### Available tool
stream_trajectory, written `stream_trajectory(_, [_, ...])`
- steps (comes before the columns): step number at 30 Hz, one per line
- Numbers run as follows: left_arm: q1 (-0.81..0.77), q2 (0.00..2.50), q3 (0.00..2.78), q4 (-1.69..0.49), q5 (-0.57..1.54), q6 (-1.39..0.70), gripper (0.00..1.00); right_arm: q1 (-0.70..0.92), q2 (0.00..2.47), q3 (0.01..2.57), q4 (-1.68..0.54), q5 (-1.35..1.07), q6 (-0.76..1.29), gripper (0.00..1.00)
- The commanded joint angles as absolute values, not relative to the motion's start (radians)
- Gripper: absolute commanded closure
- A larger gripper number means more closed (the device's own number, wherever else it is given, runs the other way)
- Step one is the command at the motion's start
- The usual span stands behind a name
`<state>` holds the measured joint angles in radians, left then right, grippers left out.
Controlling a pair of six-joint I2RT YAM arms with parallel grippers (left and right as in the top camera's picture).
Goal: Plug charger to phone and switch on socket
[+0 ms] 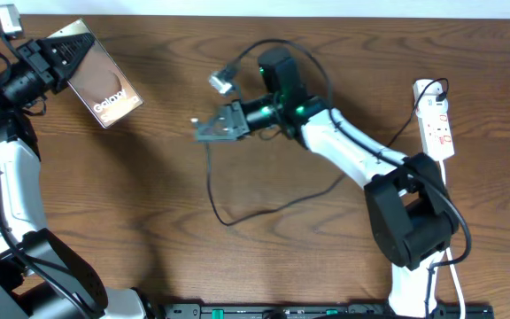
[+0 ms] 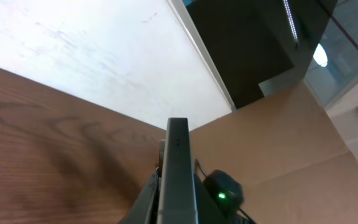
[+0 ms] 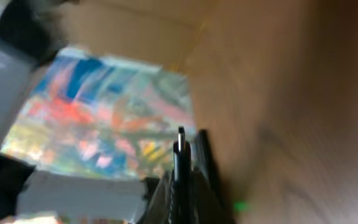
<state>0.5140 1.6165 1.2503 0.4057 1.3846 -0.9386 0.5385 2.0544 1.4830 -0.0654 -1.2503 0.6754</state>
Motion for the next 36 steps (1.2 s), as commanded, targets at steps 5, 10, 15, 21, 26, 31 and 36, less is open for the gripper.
stream_trajectory(5, [0.516,1.614,1.256,0.414,1.396,-0.936,0.93,0.430,2.048,1.496,-0.440,-0.796,0.450,0.99])
stream_trajectory(10, [0.516,1.614,1.257,0.414,1.396,-0.936,0.93,0.389,2.048,1.547,-0.776,-0.305,0.463,0.99])
stream_trajectory(15, [0.516,1.614,1.256,0.413,1.399,-0.936,0.93,0.389,2.048,1.548,-0.963,-0.056,0.513,0.99])
stream_trajectory(21, [0.516,1.614,1.256,0.413,1.409,-0.936,0.92,0.415,2.048,1.520,-1.011,-0.025,0.565,0.99])
stream_trajectory(26, [0.516,1.614,1.256,0.413,1.429,-0.936,0.93,0.437,2.048,1.475,-0.995,-0.025,0.572,0.99])
stream_trajectory(31, [0.516,1.614,1.256,0.413,1.429,-0.936,0.93,0.457,2.048,1.461,-0.983,-0.025,0.572,0.99])
stream_trajectory(36, [0.516,1.614,1.256,0.413,1.429,-0.936,0.93,0.458,2.048,1.461,-0.975,-0.025,0.572,0.46])
